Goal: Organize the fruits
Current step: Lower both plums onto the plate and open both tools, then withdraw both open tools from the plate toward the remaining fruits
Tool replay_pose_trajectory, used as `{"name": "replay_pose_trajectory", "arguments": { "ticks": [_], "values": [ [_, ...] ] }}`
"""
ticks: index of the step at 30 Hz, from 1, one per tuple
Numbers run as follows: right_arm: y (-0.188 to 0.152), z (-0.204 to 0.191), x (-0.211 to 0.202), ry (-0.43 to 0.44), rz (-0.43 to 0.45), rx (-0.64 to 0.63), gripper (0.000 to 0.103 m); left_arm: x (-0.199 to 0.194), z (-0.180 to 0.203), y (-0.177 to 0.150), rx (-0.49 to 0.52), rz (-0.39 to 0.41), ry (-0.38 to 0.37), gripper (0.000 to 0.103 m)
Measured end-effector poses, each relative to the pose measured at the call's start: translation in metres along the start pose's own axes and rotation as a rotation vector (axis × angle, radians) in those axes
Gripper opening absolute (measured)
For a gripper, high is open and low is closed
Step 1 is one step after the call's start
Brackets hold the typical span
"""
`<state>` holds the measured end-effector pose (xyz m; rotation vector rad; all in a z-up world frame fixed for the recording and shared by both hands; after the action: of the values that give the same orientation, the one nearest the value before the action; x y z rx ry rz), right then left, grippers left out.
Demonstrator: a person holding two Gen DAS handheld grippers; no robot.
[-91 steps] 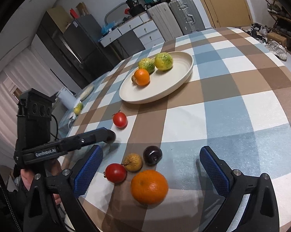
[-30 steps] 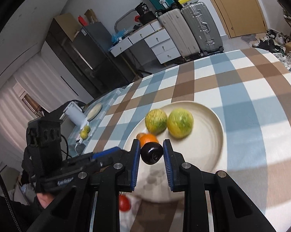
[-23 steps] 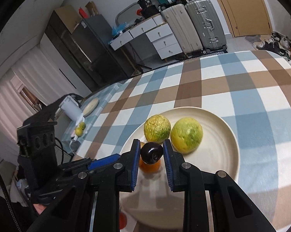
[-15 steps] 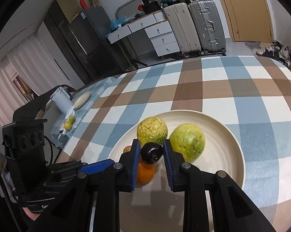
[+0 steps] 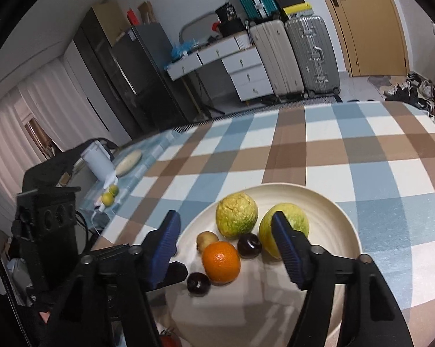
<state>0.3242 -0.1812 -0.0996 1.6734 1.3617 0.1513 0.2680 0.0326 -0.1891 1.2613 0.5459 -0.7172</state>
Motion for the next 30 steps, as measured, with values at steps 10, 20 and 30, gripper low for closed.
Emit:
{"name": "replay_pose_trajectory", "arguments": {
  "ticks": [10,20,30],
  "values": [
    [-0.006,-0.009,-0.037,-0.043,0.048,0.008,0.092,-0.032,0.008,0.010,0.012,0.070,0.035,0.076],
    [-0.011,-0.050,-0.081,-0.042,0.086,-0.050,0.100,-0.089,0.021,0.005,0.036,0.131,0.096,0.088],
    [-0.029,-0.094,-0.127,-0.052,0.135,-0.094,0.103,-0.160,0.037,-0.008,0.048,0.212,0.133,0.102]
  ]
}}
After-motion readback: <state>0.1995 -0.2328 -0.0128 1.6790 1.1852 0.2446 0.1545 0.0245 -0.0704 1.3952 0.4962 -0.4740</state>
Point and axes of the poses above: each gripper's, at about its wrist camera, not at the fingertips, and x roughly the way its jaws point, z to its right, y to its top, the point moved 9 cm from there along x, roughly the way its jaws point, and after that the axes turned 14 degrees about y, right-handed, at the moved point
